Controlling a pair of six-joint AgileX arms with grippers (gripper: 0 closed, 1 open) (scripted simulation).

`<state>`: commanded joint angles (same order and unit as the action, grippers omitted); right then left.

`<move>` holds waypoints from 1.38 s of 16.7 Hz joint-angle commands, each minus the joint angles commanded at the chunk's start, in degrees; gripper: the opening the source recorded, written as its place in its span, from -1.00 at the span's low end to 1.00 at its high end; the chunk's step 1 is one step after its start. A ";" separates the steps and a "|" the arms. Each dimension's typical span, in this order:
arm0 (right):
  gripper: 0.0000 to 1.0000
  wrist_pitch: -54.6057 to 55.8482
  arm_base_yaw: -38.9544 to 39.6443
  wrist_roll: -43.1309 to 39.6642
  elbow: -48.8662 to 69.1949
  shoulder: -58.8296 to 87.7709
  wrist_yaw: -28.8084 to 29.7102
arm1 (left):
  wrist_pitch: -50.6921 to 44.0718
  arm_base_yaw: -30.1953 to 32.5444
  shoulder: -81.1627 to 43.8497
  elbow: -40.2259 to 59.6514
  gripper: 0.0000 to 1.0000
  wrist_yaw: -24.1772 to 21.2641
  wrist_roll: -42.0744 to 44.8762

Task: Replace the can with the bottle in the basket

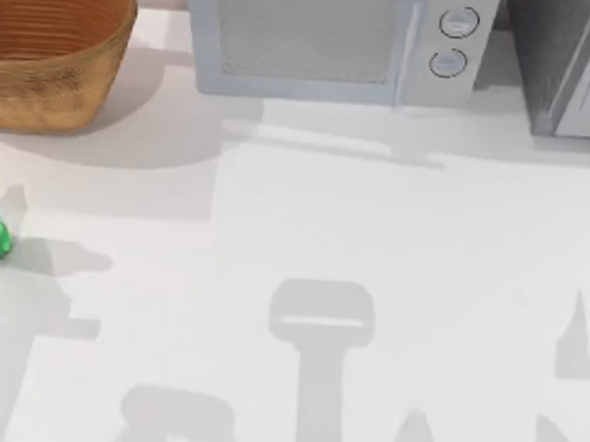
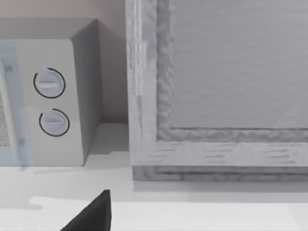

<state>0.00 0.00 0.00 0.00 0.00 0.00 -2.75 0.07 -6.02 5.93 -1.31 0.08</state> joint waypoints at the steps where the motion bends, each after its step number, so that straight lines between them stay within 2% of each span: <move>1: 1.00 0.00 0.00 0.00 0.00 0.00 0.00 | 1.06 -0.02 2.37 -2.31 -1.00 0.49 -0.03; 4: 1.00 0.00 0.00 0.00 0.00 0.00 0.00 | 2.75 -0.07 6.02 -5.93 -1.00 1.31 -0.08; 12: 1.00 0.00 0.00 0.00 0.00 0.00 0.00 | 3.25 0.07 4.90 -5.46 -1.00 1.08 0.10; 16: 1.00 0.00 0.00 0.00 0.00 0.00 0.00 | 8.48 1.19 -3.45 -1.45 -1.00 -0.92 0.66; 23: 1.00 0.00 0.00 0.00 0.00 0.00 0.00 | 21.79 4.67 -26.08 8.45 -1.00 -8.27 1.37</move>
<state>0.00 0.00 0.00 0.00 0.00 0.00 19.04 4.74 -32.11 14.38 -9.58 1.45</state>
